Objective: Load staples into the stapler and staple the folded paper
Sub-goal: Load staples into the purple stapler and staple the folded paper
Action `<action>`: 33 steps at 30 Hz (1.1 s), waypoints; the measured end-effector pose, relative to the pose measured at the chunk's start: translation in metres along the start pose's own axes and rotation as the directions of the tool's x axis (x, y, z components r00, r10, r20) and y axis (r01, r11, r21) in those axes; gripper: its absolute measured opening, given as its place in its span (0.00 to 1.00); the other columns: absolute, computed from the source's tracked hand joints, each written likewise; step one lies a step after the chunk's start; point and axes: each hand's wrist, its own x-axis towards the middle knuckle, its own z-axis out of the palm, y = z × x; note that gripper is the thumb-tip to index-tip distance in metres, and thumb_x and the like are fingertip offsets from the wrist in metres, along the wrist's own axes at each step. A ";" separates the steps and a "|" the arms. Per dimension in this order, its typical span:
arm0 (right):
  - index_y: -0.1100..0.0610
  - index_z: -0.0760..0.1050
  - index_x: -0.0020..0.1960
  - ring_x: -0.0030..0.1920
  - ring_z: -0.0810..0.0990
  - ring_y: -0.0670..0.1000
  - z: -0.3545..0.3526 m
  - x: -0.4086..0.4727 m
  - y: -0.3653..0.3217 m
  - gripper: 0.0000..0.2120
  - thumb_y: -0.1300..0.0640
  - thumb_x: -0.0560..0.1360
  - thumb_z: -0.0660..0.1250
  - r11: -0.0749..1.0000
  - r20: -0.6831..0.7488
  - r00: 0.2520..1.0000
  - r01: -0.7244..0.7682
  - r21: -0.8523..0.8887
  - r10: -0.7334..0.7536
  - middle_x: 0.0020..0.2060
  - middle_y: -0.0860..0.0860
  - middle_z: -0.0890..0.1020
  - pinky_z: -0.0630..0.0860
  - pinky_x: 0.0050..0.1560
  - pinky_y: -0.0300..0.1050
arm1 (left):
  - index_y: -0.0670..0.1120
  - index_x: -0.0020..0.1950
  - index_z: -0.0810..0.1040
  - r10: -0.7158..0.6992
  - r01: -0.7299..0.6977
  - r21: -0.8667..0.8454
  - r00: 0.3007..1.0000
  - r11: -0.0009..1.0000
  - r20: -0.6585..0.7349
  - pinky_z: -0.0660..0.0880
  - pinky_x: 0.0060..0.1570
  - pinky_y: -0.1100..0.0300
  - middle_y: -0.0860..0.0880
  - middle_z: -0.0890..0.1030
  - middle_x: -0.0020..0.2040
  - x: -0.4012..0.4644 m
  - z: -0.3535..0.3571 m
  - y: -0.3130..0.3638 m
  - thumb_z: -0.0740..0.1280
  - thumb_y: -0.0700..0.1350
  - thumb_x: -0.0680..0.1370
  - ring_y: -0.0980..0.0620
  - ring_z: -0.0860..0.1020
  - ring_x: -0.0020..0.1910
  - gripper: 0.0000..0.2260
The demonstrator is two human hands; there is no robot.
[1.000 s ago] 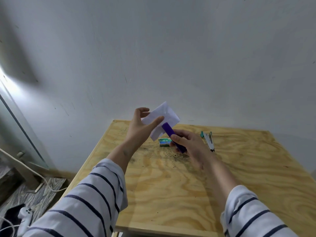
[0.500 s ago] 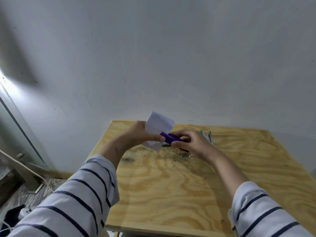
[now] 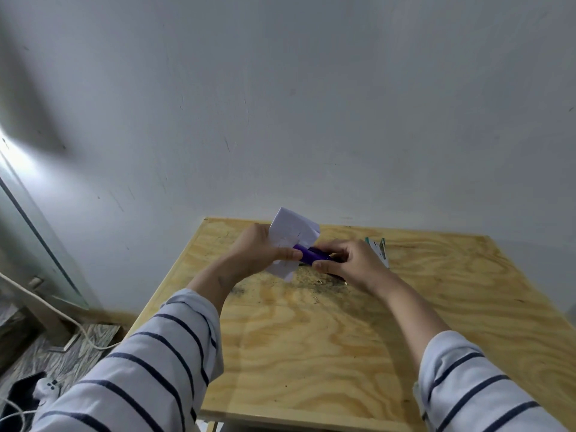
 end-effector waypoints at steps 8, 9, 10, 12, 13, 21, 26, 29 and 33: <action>0.54 0.77 0.52 0.40 0.78 0.47 0.006 0.003 -0.015 0.07 0.54 0.75 0.67 0.962 0.021 0.994 0.112 -0.250 -0.110 0.42 0.48 0.80 0.69 0.37 0.34 | 0.50 0.42 0.81 0.041 -0.040 0.009 0.998 0.999 -0.052 0.73 0.38 0.58 0.51 0.83 0.38 0.002 0.001 0.002 0.77 0.47 0.68 0.50 0.79 0.38 0.07; 0.53 0.77 0.51 0.39 0.77 0.43 0.006 0.003 -0.016 0.06 0.54 0.74 0.68 0.961 0.004 0.994 0.110 -0.252 -0.113 0.40 0.46 0.79 0.68 0.36 0.30 | 0.50 0.42 0.81 0.043 -0.042 0.020 0.997 0.999 -0.061 0.73 0.38 0.57 0.50 0.83 0.38 0.002 0.001 0.002 0.77 0.47 0.68 0.49 0.80 0.38 0.07; 0.52 0.77 0.51 0.38 0.76 0.40 0.006 0.003 -0.017 0.06 0.54 0.74 0.68 0.961 -0.009 0.993 0.109 -0.256 -0.115 0.38 0.43 0.78 0.68 0.35 0.27 | 0.51 0.42 0.81 0.048 -0.046 0.028 0.997 0.999 -0.068 0.74 0.39 0.56 0.49 0.83 0.39 0.002 0.000 0.003 0.77 0.47 0.68 0.48 0.80 0.39 0.07; 0.51 0.78 0.50 0.36 0.75 0.37 0.007 0.004 -0.018 0.07 0.56 0.72 0.70 0.962 -0.028 0.993 0.105 -0.253 -0.116 0.37 0.40 0.77 0.67 0.34 0.25 | 0.52 0.40 0.80 0.055 -0.052 0.040 0.995 0.998 -0.081 0.73 0.39 0.55 0.49 0.83 0.38 0.002 -0.001 0.003 0.77 0.47 0.68 0.47 0.80 0.39 0.07; 0.51 0.78 0.50 0.35 0.75 0.37 0.007 0.004 -0.018 0.07 0.56 0.72 0.70 0.966 -0.037 0.993 0.100 -0.238 -0.112 0.37 0.40 0.77 0.67 0.33 0.25 | 0.53 0.39 0.79 0.058 -0.054 0.048 0.995 0.997 -0.085 0.72 0.38 0.56 0.50 0.82 0.36 0.001 0.000 0.004 0.77 0.47 0.68 0.48 0.79 0.37 0.07; 0.53 0.82 0.48 0.30 0.75 0.36 0.005 0.005 -0.012 0.06 0.57 0.71 0.72 0.962 -0.027 0.995 0.086 -0.258 -0.096 0.32 0.39 0.78 0.67 0.31 0.25 | 0.47 0.45 0.82 0.061 -0.061 0.003 0.995 0.998 -0.077 0.79 0.41 0.52 0.49 0.85 0.40 0.000 0.007 -0.002 0.77 0.48 0.68 0.49 0.83 0.40 0.09; 0.54 0.78 0.54 0.36 0.75 0.39 0.006 0.008 -0.006 0.09 0.54 0.74 0.69 0.971 -0.071 0.993 0.074 -0.228 -0.093 0.38 0.40 0.78 0.67 0.33 0.26 | 0.44 0.47 0.80 0.059 -0.061 -0.056 0.998 0.997 -0.038 0.77 0.37 0.63 0.49 0.82 0.40 0.005 0.004 0.001 0.76 0.44 0.69 0.51 0.81 0.40 0.10; 0.56 0.71 0.66 0.45 0.77 0.46 0.005 0.012 0.000 0.20 0.52 0.76 0.66 0.997 -0.112 0.994 -0.010 -0.074 0.001 0.51 0.49 0.81 0.70 0.42 0.34 | 0.44 0.52 0.76 0.047 -0.059 -0.109 0.993 0.992 -0.111 0.81 0.43 0.54 0.46 0.80 0.46 0.009 -0.001 -0.006 0.73 0.38 0.71 0.45 0.80 0.47 0.11; 0.54 0.72 0.66 0.45 0.76 0.47 0.003 0.011 0.003 0.19 0.50 0.77 0.64 0.997 -0.165 0.983 -0.076 0.004 0.076 0.48 0.48 0.79 0.71 0.45 0.41 | 0.47 0.58 0.72 0.004 -0.033 -0.145 0.980 0.989 -0.199 0.82 0.44 0.52 0.44 0.79 0.52 0.009 -0.002 -0.016 0.73 0.39 0.71 0.45 0.80 0.49 0.18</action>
